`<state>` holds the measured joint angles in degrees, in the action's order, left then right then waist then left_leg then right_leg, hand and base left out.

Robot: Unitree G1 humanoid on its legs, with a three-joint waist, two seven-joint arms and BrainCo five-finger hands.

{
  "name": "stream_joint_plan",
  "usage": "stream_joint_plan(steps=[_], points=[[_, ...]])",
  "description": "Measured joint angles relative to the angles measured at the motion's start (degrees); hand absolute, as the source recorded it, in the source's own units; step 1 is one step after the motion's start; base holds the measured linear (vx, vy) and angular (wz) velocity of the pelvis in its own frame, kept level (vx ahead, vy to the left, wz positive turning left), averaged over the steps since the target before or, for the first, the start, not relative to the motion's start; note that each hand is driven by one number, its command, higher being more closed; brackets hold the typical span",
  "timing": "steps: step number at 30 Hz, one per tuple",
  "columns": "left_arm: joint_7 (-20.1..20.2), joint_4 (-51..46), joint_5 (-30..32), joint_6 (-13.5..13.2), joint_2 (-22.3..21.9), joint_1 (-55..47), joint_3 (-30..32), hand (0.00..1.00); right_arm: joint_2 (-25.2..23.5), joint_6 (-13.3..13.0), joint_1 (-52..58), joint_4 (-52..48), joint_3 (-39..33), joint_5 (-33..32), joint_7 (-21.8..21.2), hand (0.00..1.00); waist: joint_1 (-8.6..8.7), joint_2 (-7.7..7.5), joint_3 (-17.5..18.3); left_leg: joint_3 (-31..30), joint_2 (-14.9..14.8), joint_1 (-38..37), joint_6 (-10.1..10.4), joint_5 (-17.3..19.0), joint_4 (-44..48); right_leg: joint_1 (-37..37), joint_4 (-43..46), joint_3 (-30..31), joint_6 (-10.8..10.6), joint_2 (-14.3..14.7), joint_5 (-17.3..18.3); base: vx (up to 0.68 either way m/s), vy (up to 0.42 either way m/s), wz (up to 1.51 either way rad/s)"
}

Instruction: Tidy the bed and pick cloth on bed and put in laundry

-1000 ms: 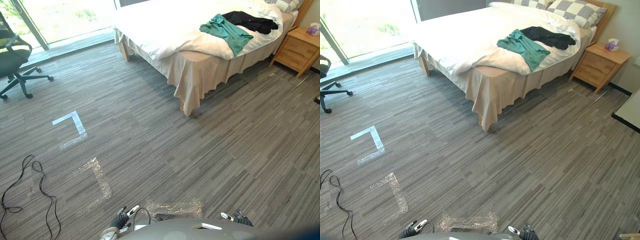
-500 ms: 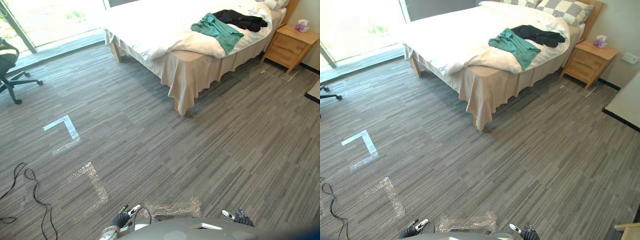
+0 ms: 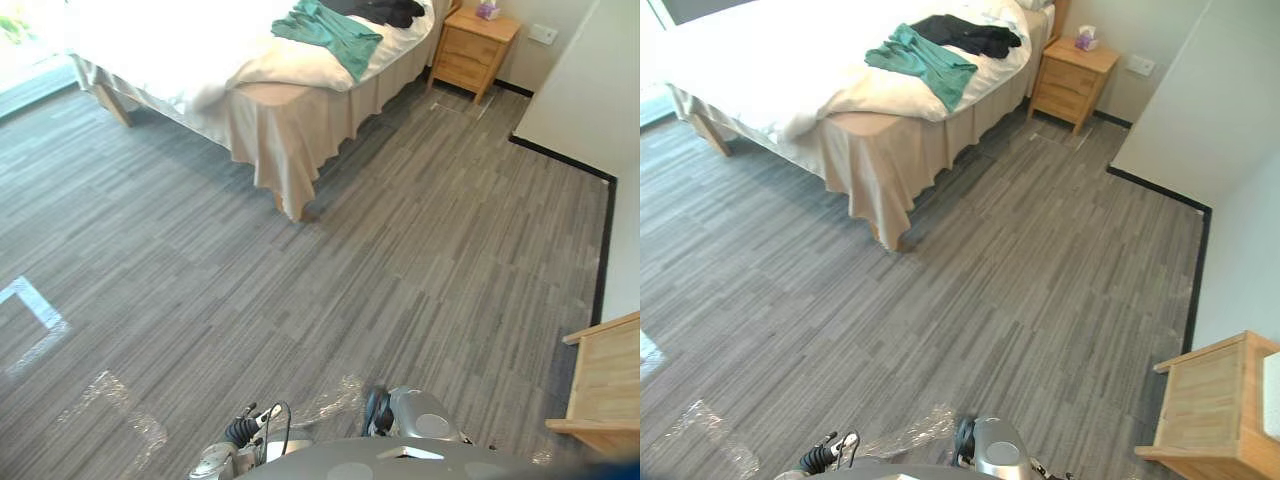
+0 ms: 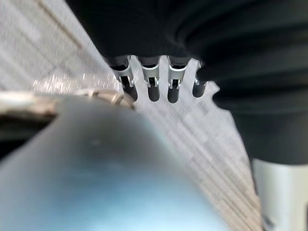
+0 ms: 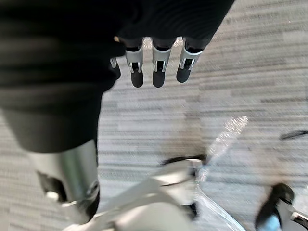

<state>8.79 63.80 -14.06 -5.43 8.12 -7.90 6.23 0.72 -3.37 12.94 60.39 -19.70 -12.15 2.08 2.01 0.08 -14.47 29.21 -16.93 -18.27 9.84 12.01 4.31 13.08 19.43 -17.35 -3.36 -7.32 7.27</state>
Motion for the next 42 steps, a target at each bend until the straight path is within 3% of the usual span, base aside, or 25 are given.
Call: stream_joint_plan(steps=[1,2,3,5,6,7,10,12,14,16,18,19,21,22,24,26,27,28,29,30,32,34,36,39,42], points=[[0.23,-0.01,0.02,-0.04,0.03,-0.32,1.48,0.0,-0.62,-0.21,0.82,-1.29,0.82,0.54,-0.42,0.0,-0.07,-0.84,-0.42,1.41,-0.57,-2.35,0.82,0.49,-0.1,0.88,-2.29,0.47,-0.93,-2.3,-4.26,0.45,-0.412,-0.5],[0.04,0.04,0.03,-0.11,-1.03,-0.56,2.54,0.0,-0.09,-0.43,1.51,-1.99,0.97,1.35,-0.85,0.0,0.08,-0.1,-0.4,3.15,-2.69,-5.02,0.61,0.7,-0.16,1.78,2.85,-2.06,3.16,-1.63,-6.28,0.39,-0.348,-0.45],[0.17,0.02,0.03,-0.13,-1.61,-0.96,2.72,0.0,0.3,-0.75,1.56,-2.36,1.21,1.91,-0.8,0.0,0.26,0.9,0.32,3.76,-3.79,-4.99,-0.71,0.32,0.08,3.4,5.88,-2.37,3.63,-0.98,-3.59,0.39,-0.31,-0.41],[0.79,-1.86,-0.35,-1.27,-2.87,-0.04,4.21,0.0,0.44,-0.76,1.15,-3.12,1.45,3.74,-0.12,0.0,0.62,1.09,0.77,4.01,-6.36,-3.29,-2.83,-8.83,4.18,5.16,11.07,-2.43,5.8,0.26,3.09,0.41,-0.388,-0.19],[0.73,-1.92,-0.76,-1.6,-3.12,0.15,4.32,0.0,0.45,-0.45,1.09,-3.09,1.28,4.53,0.26,0.0,0.96,1.23,0.82,2.83,-7.53,-2.23,-4.09,-10.59,6.85,4.48,10.99,-2.54,6.04,0.86,4.23,0.42,-0.418,-0.09],[0.58,-2.23,-2.33,-2.11,-3.11,0.18,4.24,0.0,0.92,0.11,0.65,-2.65,1.33,5.17,1.27,0.0,1.35,1.43,0.91,-2.68,-9.92,1.14,-6.43,-14.07,16.31,1.81,10.04,-3.11,7.2,2.28,6.38,0.37,-0.313,-0.06],[-1.11,-2.85,-4.71,-3.31,-4.28,0.14,4.03,0.0,2.88,0.62,-0.7,-0.08,2.26,5.79,2.72,0.0,1.54,2.66,1.59,-10.53,-10.96,8.9,-5.01,-11.52,36.63,-5.89,2.51,-3.11,7.8,6.34,6.41,0.47,-0.268,-0.02],[-1.38,-4.19,-4.96,-4.62,-5.46,0.21,3.92,0.0,4.23,0.66,-2.24,1.69,3.21,7.45,2.57,0.0,1.22,2.73,1.75,-17.38,-5.6,16.35,-4.14,-5.13,49.13,-12.28,-4.74,-2.31,8.77,8.61,5.68,0.47,-0.218,-0.06],[0.32,-6.05,-5.19,-5.52,-5.6,0.48,3.94,0.0,4.98,0.5,-5.12,3.85,3.1,8.03,1.02,0.0,-1.11,2.48,1.44,-16.95,0.74,23.22,-4.24,1.25,53.32,-18.5,-10.5,-0.75,9.43,10.02,3.7,0.38,-0.122,-0.49],[1.85,-6.56,-5.81,-6.12,-5.72,0.63,4.11,0.0,4.41,0.31,-6.3,3.5,1.93,7.98,0.17,0.0,-1.78,2.04,1.12,-15.23,4.64,27.08,-5.29,4.79,47.85,-22.77,-12.64,-0.13,9.36,9.97,3.65,0.46,-0.071,-0.32],[2.22,-6.92,-6.25,-6.46,-5.75,1.23,4.63,0.0,3.5,-0.51,-6.46,1.64,1.16,7.87,-0.4,0.0,-2.64,1.42,0.49,-11.24,7.61,29.86,-6.3,5.71,38.3,-26.29,-13.93,0.32,8.39,8.76,4.2,0.38,0.003,-0.24],[2.24,-6.89,-6.69,-6.56,-5.79,1.58,5.0,0.0,2.85,-1.16,-6.35,1.16,0.48,7.87,-0.81,0.0,-2.97,0.92,0.38,-8.67,9.03,30.7,-6.89,4.5,31.35,-27.78,-14.65,0.25,7.36,7.72,4.77,0.42,0.048,-0.23],[2.09,-6.65,-7.55,-6.73,-6.53,1.6,5.52,0.0,2.08,-3.12,-4.98,-0.95,0.32,7.88,-1.94,0.0,-2.97,1.1,0.5,-0.79,9.9,31.5,-9.43,-4.64,12.67,-32.37,-17.66,-1.07,3.64,6.54,6.86,0.49,0.111,-0.18],[2.07,-6.71,-7.88,-6.73,-6.82,1.62,6.06,0.0,2.05,-3.36,-4.39,-1.32,0.48,7.93,-2.0,0.0,-3.05,1.22,0.51,1.35,9.41,31.72,-10.2,-5.73,10.7,-33.7,-18.33,-1.39,2.75,6.44,7.43,0.42,0.164,-0.14],[1.58,-6.85,-7.87,-6.78,-7.21,1.55,8.82,0.0,1.08,-3.86,-2.1,-3.15,2.24,7.95,-2.3,0.0,-3.88,-0.37,1.8,9.61,8.87,31.38,-17.64,-10.1,12.43,-37.02,-18.02,-3.1,-0.51,3.5,10.15,0.52,0.215,-0.05],[0.65,-6.65,-7.82,-6.89,-6.4,1.87,7.76,0.0,0.38,-3.95,-1.26,-3.05,2.48,7.99,-2.78,0.0,-3.36,-2.14,3.05,8.82,13.06,31.04,-18.94,-7.23,11.54,-35.69,-14.18,-4.7,-0.55,0.16,9.23,0.61,0.247,0.32],[0.19,-6.36,-7.82,-6.8,-6.02,1.89,7.06,0.0,0.43,-3.93,-1.4,-2.9,2.1,8.04,-2.99,0.0,-3.26,-1.92,3.75,7.79,15.02,30.71,-19.32,-6.97,10.34,-34.09,-10.3,-4.67,-0.45,-1.35,8.37,0.62,0.337,0.66],[-0.48,-6.27,-7.81,-6.34,-5.41,1.89,5.89,0.0,0.35,-3.89,-1.7,-2.35,0.91,8.25,-3.04,0.0,-2.82,-2.12,3.71,5.87,17.25,28.89,-20.3,-6.29,9.37,-31.7,-0.98,-4.35,-2.73,-3.61,6.43,0.61,0.363,0.72],[-0.54,-6.07,-7.81,-6.08,-5.22,1.86,5.45,0.0,0.25,-3.83,-1.88,-1.8,-0.03,8.48,-3.06,0.0,-2.73,-2.21,3.68,4.61,18.27,27.47,-20.44,-5.9,8.71,-30.16,4.99,-3.64,-3.5,-4.81,4.63,0.59,0.359,1.16],[-0.52,-5.65,-7.77,-6.01,-4.89,1.86,4.35,0.0,0.13,-3.83,-1.89,-1.26,-1.06,8.55,-3.24,0.0,-2.62,-2.15,3.52,1.05,20.24,23.88,-20.49,-5.08,7.41,-26.09,19.17,-1.08,-3.14,-6.22,2.54,0.56,0.279,1.28],[-0.42,-4.28,-7.77,-6.06,-4.65,1.67,2.39,0.0,0.21,-3.95,-1.71,-0.94,-1.88,8.55,-3.7,0.0,-1.49,-1.51,3.12,-6.39,22.41,16.03,-20.02,-4.59,4.28,-21.52,35.43,0.89,-4.22,-6.87,3.26,0.62,0.191,1.65],[-0.35,-3.91,-7.78,-5.97,-4.43,1.46,1.55,0.0,0.12,-4.71,-1.73,-1.36,-1.78,8.41,-4.15,0.0,-1.31,-1.3,3.34,-10.49,23.32,11.17,-18.97,-4.0,1.58,-16.07,39.66,1.02,-4.04,-8.03,4.25,0.44,0.032,1.49],[-0.36,-3.87,-7.81,-5.89,-4.36,1.49,1.52,0.0,-0.06,-5.27,-1.93,-1.72,-1.77,8.12,-4.26,0.0,-1.38,-1.47,3.34,-15.6,23.71,7.66,-18.53,-3.75,-0.65,-10.35,36.8,1.77,-3.81,-8.22,7.05,0.37,-0.037,1.41],[-0.26,-3.95,-7.79,-4.71,-4.36,1.16,1.78,0.0,-0.04,-6.47,-1.91,-1.38,-1.8,5.64,-5.06,0.0,-1.36,-1.18,3.29,-23.93,22.69,4.92,-16.35,-2.54,-2.18,-4.34,17.53,5.29,-3.38,-4.72,8.14,0.34,-0.123,1.41],[0.16,-4.07,-7.7,-4.84,-5.1,1.24,3.73,0.0,-0.03,-8.66,-1.58,-1.39,-0.04,0.91,-6.31,0.0,-1.32,-0.64,3.24,-31.27,20.83,4.09,-14.32,-0.06,-1.75,-0.9,0.71,10.22,-1.59,-0.93,2.03,0.37,-0.225,1.24]])
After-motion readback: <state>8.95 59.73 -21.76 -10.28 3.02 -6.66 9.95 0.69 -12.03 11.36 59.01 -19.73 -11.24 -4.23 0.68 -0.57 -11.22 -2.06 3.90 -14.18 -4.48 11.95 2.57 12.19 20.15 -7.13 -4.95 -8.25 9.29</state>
